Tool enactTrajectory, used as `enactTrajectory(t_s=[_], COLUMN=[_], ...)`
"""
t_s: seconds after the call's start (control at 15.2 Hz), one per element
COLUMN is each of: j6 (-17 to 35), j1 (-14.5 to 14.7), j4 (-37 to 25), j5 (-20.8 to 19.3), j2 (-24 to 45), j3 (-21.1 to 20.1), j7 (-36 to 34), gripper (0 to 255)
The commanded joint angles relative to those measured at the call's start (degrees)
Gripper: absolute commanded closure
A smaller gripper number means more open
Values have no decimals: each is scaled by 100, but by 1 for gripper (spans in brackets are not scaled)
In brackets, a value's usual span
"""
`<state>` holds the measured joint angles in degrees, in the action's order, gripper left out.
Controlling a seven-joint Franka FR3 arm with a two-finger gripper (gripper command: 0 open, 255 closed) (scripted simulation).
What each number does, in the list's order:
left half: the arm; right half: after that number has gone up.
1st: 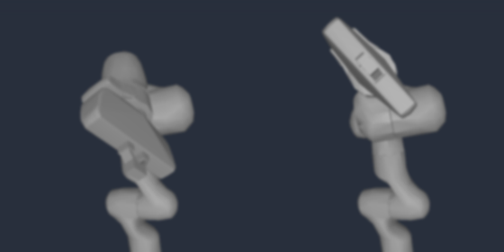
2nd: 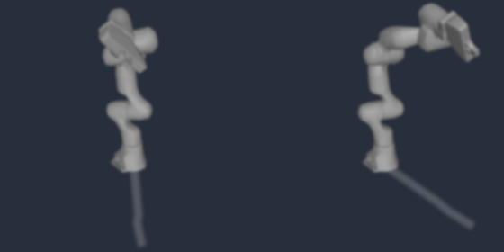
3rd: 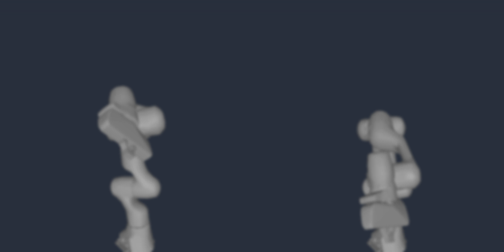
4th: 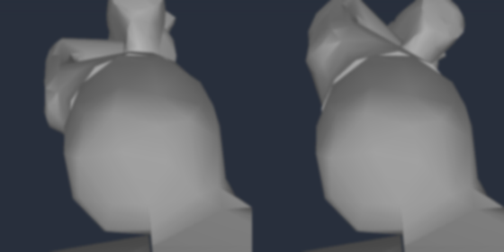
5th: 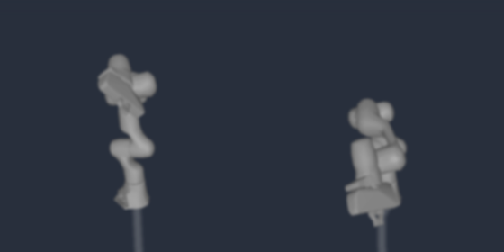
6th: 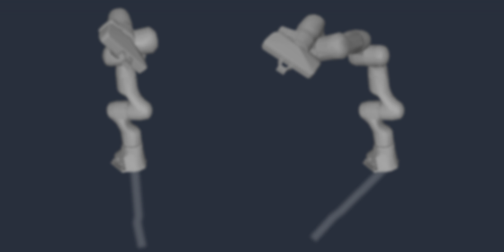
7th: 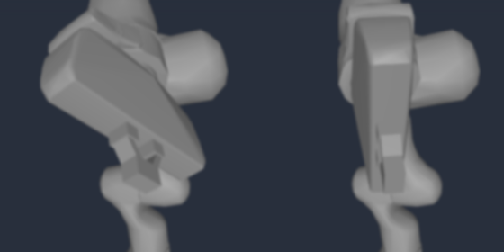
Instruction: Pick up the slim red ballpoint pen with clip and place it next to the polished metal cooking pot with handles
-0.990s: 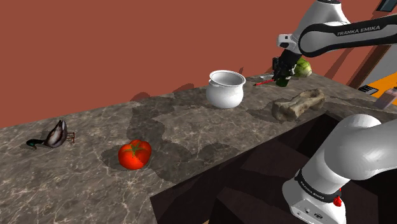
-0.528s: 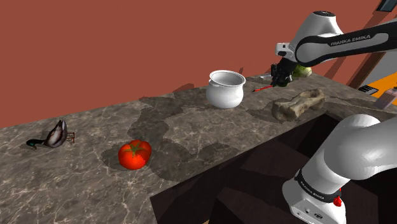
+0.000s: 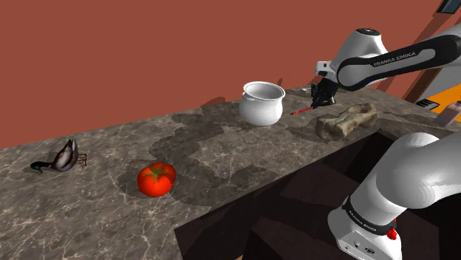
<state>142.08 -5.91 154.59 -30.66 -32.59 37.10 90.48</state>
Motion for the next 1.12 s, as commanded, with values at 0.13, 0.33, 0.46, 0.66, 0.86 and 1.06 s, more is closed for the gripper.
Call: enactTrajectory(t_s=[0.13,0.33,0.46,0.66,0.86,1.06], j6=[403,727,950,1295,1653,2023], j1=[5,22,40,79,138,226], j4=[151,253,314,395,463,521], j5=[-78,-127,-153,-175,-171,-127], j2=[250,474,638,905,1199,1519], j3=[138,245,319,435,558,694], j7=[-25,-46,-58,-68,-65,-39], gripper=[255,255,255,255,255,255])
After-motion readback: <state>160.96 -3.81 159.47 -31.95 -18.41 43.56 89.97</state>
